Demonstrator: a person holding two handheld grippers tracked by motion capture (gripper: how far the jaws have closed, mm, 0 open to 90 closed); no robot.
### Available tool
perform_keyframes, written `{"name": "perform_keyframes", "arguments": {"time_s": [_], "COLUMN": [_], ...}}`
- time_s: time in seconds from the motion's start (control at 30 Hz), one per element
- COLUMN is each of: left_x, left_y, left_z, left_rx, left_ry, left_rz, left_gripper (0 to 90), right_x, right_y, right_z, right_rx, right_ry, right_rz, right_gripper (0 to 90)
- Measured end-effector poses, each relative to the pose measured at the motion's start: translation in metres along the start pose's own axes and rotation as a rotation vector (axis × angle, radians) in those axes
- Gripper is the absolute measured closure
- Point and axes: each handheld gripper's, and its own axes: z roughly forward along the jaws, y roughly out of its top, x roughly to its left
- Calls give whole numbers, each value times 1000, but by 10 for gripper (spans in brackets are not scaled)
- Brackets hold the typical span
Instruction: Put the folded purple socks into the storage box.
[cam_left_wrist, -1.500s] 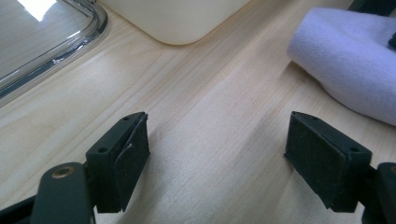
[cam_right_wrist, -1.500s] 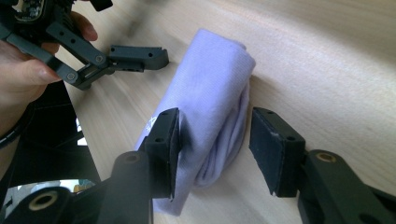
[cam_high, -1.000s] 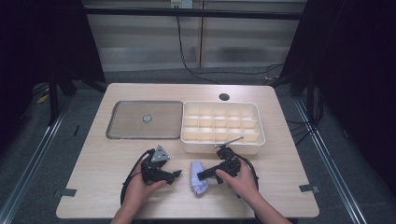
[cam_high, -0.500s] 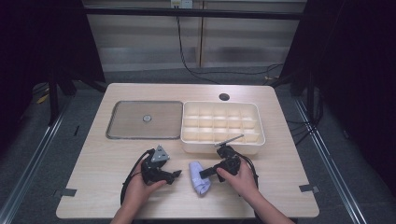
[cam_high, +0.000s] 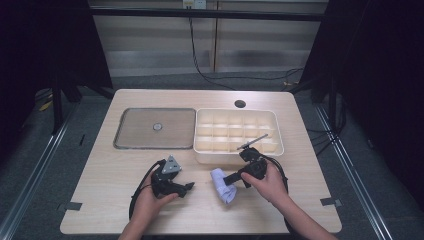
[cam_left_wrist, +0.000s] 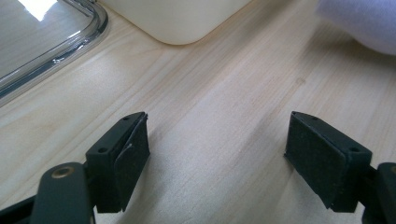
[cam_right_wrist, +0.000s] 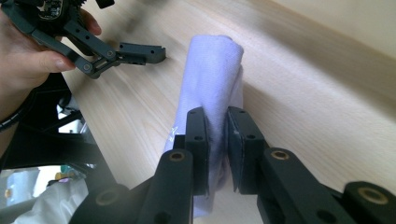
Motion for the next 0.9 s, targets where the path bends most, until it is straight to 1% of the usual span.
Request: {"name": "perform_keyframes", "arguments": {"time_s": [0.03, 0.07, 0.1, 0.2, 0.27, 0.3, 0.4, 0.5, 0.57, 0.67, 0.83, 0.9], "left_x": [0, 0, 0, 0, 0, 0, 0, 0, 0, 0, 0, 0], "left_y": [0, 0, 0, 0, 0, 0, 0, 0, 0, 0, 0, 0], "left_z": [0, 0, 0, 0, 0, 0, 0, 0, 0, 0, 0, 0], "left_rx": [0, -1, 0, -1, -1, -1, -1, -1, -1, -1, -1, -1], "left_ry": [0, 0, 0, 0, 0, 0, 0, 1, 1, 0, 0, 1], "left_rz": [0, -1, 0, -1, -1, -1, -1, -2, -1, -1, -1, -1], "left_gripper": [211, 211, 211, 211, 211, 211, 211, 210, 211, 211, 210, 210], "right_x": [0, -1, -1, 0, 0, -2, -2, -2, -2, -2, -1, -1], "right_y": [0, 1, 1, 4, 5, 6, 7, 10, 11, 14, 16, 16], "right_z": [0, -3, -3, -9, -11, -16, -19, -28, -30, -38, -44, -45], "right_rx": [0, 3, 3, 22, 26, 34, 42, 40, 38, 46, 57, 56], "right_ry": [0, -10, -10, -41, -46, -59, -70, -86, -89, -99, -114, -116], "right_rz": [0, -18, -18, -30, -34, -51, -47, -50, -49, -55, -63, -58], "right_gripper": [794, 795, 795, 795, 795, 795, 795, 795, 795, 795, 795, 795]}}
